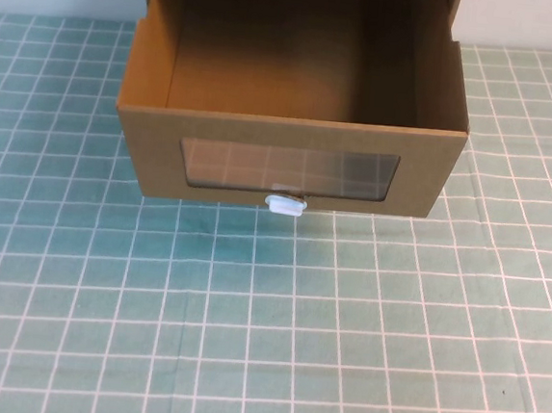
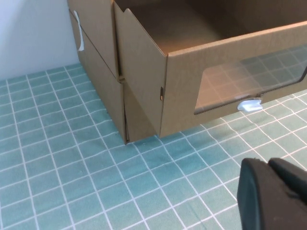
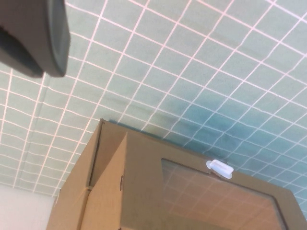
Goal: Open the shoe box
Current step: 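Pull the top drawer of the cardboard box fully open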
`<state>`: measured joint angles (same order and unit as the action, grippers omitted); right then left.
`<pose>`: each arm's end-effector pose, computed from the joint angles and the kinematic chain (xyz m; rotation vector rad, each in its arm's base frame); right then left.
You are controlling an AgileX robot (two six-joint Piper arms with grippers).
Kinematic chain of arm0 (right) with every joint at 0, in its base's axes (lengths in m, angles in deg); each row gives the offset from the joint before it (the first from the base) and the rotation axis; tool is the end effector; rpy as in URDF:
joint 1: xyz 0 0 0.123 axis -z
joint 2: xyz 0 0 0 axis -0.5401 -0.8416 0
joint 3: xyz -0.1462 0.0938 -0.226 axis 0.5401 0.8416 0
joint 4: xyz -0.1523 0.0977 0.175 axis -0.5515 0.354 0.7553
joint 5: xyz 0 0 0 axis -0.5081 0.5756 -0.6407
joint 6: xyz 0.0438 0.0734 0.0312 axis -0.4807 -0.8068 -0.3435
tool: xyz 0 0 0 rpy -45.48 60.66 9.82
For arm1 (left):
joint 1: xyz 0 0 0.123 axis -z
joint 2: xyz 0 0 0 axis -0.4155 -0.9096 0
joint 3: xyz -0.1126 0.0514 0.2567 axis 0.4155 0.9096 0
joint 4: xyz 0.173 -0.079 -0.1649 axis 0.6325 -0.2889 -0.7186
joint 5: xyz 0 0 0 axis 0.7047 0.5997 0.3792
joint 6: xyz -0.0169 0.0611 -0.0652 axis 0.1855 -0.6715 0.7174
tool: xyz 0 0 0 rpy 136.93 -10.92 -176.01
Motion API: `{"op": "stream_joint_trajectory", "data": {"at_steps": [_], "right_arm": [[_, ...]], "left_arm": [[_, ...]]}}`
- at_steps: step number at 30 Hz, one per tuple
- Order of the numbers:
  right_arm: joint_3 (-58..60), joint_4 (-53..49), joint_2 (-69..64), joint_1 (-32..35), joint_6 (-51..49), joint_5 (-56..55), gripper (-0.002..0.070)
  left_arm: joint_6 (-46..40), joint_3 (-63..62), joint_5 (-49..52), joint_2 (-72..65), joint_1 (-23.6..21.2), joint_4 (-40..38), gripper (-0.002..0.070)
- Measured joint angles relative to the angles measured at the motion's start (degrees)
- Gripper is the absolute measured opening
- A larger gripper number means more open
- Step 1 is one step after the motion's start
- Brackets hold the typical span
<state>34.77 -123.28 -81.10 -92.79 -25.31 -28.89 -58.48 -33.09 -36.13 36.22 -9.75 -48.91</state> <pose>0.0697 0.0294 0.3193 -0.4543 1.8279 0.3474 0.0490 -0.0302 0.3495 0.4530 1.8276 -0.2866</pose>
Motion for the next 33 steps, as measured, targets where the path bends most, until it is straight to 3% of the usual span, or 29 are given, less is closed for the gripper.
{"op": "stream_joint_trajectory", "data": {"at_steps": [6, 12, 23, 27, 33], "right_arm": [[0.0, 0.0, 0.0, 0.0, 0.0, 0.0, -0.0013], [0.0, 0.0, 0.0, 0.0, 0.0, 0.0, -0.0013], [0.0, 0.0, 0.0, 0.0, 0.0, 0.0, -0.0013], [0.0, 0.0, 0.0, 0.0, 0.0, 0.0, -0.0013], [0.1, 0.0, 0.0, 0.0, 0.0, 0.0, -0.0013]], "left_arm": [[0.1, 0.1, 0.0, 0.0, 0.0, 0.4, -0.0005], [0.1, 3.7, -2.2, 1.5, 0.0, 7.7, -0.0005], [0.1, 33.6, -32.8, 17.8, -0.3, 11.0, -0.0005], [0.1, 39.4, -34.3, 20.7, -2.8, 11.0, -0.0005], [0.3, 40.1, -27.5, 20.7, -5.3, 11.2, -0.0005]]}}
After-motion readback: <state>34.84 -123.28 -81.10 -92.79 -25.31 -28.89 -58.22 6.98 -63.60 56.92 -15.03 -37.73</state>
